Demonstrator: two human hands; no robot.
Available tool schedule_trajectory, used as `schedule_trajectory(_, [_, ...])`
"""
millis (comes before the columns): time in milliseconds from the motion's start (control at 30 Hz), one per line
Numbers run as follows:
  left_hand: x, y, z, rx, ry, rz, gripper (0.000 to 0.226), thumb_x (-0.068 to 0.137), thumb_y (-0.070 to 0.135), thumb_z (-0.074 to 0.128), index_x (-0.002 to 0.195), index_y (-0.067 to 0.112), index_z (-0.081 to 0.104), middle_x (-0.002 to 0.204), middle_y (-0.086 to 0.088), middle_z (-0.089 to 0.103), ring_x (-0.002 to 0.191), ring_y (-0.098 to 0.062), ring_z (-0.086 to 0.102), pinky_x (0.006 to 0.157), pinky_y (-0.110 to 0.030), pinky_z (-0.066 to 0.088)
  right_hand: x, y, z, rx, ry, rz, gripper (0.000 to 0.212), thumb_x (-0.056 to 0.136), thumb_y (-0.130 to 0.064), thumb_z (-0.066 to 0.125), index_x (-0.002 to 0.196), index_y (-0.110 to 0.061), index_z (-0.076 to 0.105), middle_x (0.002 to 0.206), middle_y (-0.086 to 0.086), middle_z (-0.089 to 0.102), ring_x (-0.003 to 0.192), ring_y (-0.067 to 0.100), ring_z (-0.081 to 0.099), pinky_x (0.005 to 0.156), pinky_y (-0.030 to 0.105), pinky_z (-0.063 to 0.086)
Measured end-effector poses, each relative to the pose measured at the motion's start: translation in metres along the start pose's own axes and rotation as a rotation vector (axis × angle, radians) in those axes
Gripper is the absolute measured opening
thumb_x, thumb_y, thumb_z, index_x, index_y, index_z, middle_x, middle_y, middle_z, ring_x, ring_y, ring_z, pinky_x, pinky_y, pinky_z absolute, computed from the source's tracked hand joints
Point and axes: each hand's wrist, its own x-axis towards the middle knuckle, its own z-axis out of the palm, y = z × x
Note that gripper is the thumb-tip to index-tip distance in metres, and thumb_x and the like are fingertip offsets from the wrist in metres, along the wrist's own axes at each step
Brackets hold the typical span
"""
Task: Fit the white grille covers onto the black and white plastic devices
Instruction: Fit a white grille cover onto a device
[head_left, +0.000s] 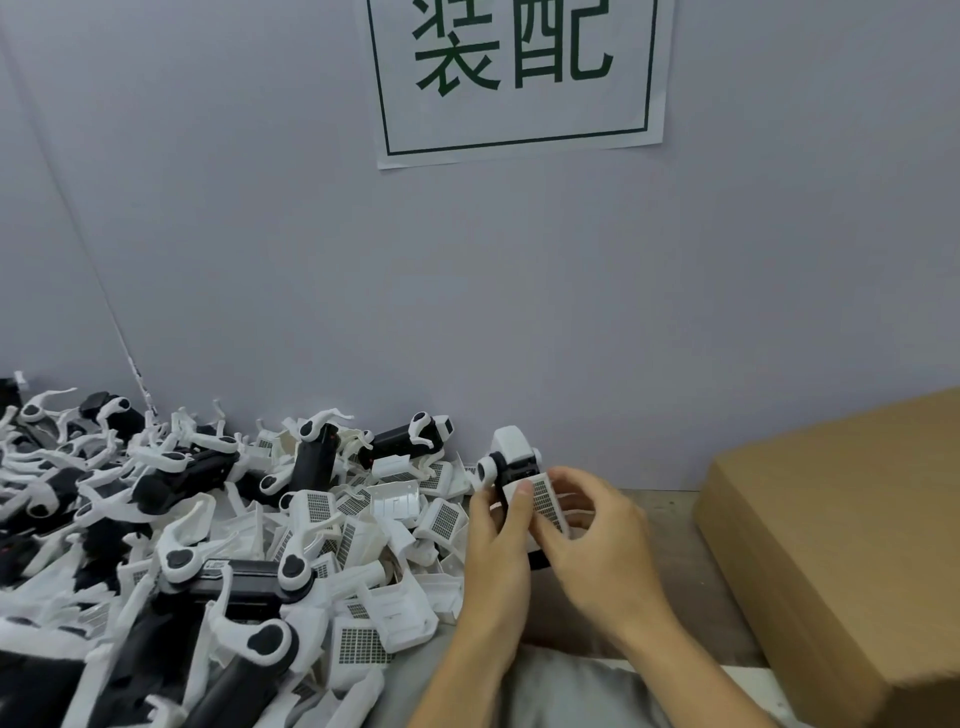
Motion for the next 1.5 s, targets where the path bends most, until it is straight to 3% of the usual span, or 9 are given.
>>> schedule_trajectory(133, [0.0021, 0.0003, -0.0006, 0.004, 0.018, 0.017, 0.024, 0.099, 0.028, 0.059, 0.12, 0.018, 0.063, 0.104, 0.004, 0.076, 0.103, -0.012, 0.07, 0.101, -0.041, 0.052, 0.0004, 0.0006, 0.0021, -0.021, 0.044, -0.033, 0.029, 0.082, -0.028, 0.081, 0.096, -0.046, 0.064, 0.094, -0.016, 0.069, 0.089, -0.003, 0.065, 0.073, 0.008, 0.049])
schedule_trajectory(267, [0.0021, 0.0002, -0.0007, -0.047, 0.016, 0.0, 0.024, 0.098, 0.033, 0.059, 0.118, 0.02, 0.065, 0.106, 0.004, 0.076, 0.103, -0.013, 0.071, 0.099, -0.042, 0.053, -0.0001, 0.0008, 0.0019, 0.026, 0.079, -0.045, 0.028, 0.079, -0.03, 0.083, 0.104, -0.034, 0.07, 0.095, -0.015, 0.07, 0.09, -0.001, 0.067, 0.074, 0.009, 0.05])
schedule_trajectory(500, [0.001, -0.0013, 0.0009, -0.013, -0.02, 0.034, 0.019, 0.099, 0.03, 0.057, 0.111, 0.019, 0.066, 0.1, 0.007, 0.076, 0.095, -0.006, 0.072, 0.077, -0.019, 0.055, 0.0017, -0.0012, 0.0011, -0.014, 0.088, -0.015, 0.028, 0.081, -0.033, 0.08, 0.108, -0.031, 0.069, 0.097, -0.015, 0.069, 0.09, -0.005, 0.064, 0.071, 0.005, 0.048])
schedule_trajectory(733, [0.0028, 0.0012, -0.0017, 0.004, 0.052, 0.063, 0.015, 0.096, 0.023, 0.063, 0.105, 0.012, 0.067, 0.091, 0.001, 0.078, 0.086, -0.011, 0.074, 0.07, -0.018, 0.054, 0.0012, -0.0019, 0.0023, 0.097, 0.06, 0.084, 0.027, 0.078, -0.023, 0.085, 0.098, -0.033, 0.07, 0.087, -0.015, 0.074, 0.082, -0.002, 0.07, 0.071, 0.013, 0.055])
schedule_trajectory(933, [0.003, 0.0022, -0.0032, -0.009, 0.13, -0.007, 0.026, 0.098, 0.032, 0.061, 0.102, 0.009, 0.072, 0.097, -0.009, 0.077, 0.096, -0.027, 0.072, 0.09, -0.045, 0.056, 0.0015, 0.0027, 0.0035, 0.189, -0.1, 0.189, 0.006, 0.093, -0.022, 0.07, 0.095, -0.026, 0.074, 0.088, -0.014, 0.076, 0.084, 0.004, 0.072, 0.074, 0.022, 0.056])
schedule_trajectory(1200, [-0.0018, 0.0068, -0.0021, 0.225, 0.092, 0.13, 0.036, 0.098, 0.036, 0.058, 0.083, 0.004, 0.068, 0.078, -0.014, 0.071, 0.074, -0.025, 0.065, 0.076, -0.048, 0.052, 0.0046, 0.0011, 0.0032, 0.312, -0.11, 0.37, 0.02, 0.097, -0.024, 0.064, 0.085, -0.016, 0.077, 0.08, -0.003, 0.078, 0.079, 0.011, 0.075, 0.066, 0.019, 0.056])
schedule_trajectory(1300, [-0.0013, 0.0055, -0.0025, 0.227, 0.057, 0.126, 0.04, 0.1, 0.034, 0.055, 0.085, 0.003, 0.073, 0.081, -0.018, 0.073, 0.078, -0.034, 0.068, 0.077, -0.049, 0.054, 0.0062, 0.0009, 0.0054, 0.38, -0.092, 0.409, 0.013, 0.096, -0.021, 0.065, 0.089, -0.016, 0.075, 0.082, -0.002, 0.078, 0.08, 0.011, 0.075, 0.066, 0.02, 0.057])
schedule_trajectory(1400, [-0.0031, 0.0059, -0.0018, 0.121, -0.028, 0.012, 0.026, 0.1, 0.025, 0.058, 0.092, 0.011, 0.078, 0.089, -0.011, 0.077, 0.091, -0.03, 0.073, 0.083, -0.042, 0.058, 0.007, 0.0036, 0.0034, 0.417, -0.016, 0.432, 0.02, 0.098, -0.024, 0.061, 0.092, -0.013, 0.077, 0.084, 0.001, 0.078, 0.083, 0.015, 0.076, 0.072, 0.027, 0.057])
schedule_trajectory(1500, [-0.0033, 0.0035, -0.0028, 0.238, -0.048, 0.052, 0.017, 0.099, 0.016, 0.06, 0.105, 0.013, 0.075, 0.096, -0.007, 0.076, 0.096, -0.024, 0.072, 0.089, -0.04, 0.057, 0.0062, 0.003, -0.0008, 0.533, -0.08, 0.46, 0.019, 0.099, -0.02, 0.06, 0.1, -0.013, 0.078, 0.094, 0.006, 0.078, 0.093, 0.021, 0.075, 0.083, 0.036, 0.058])
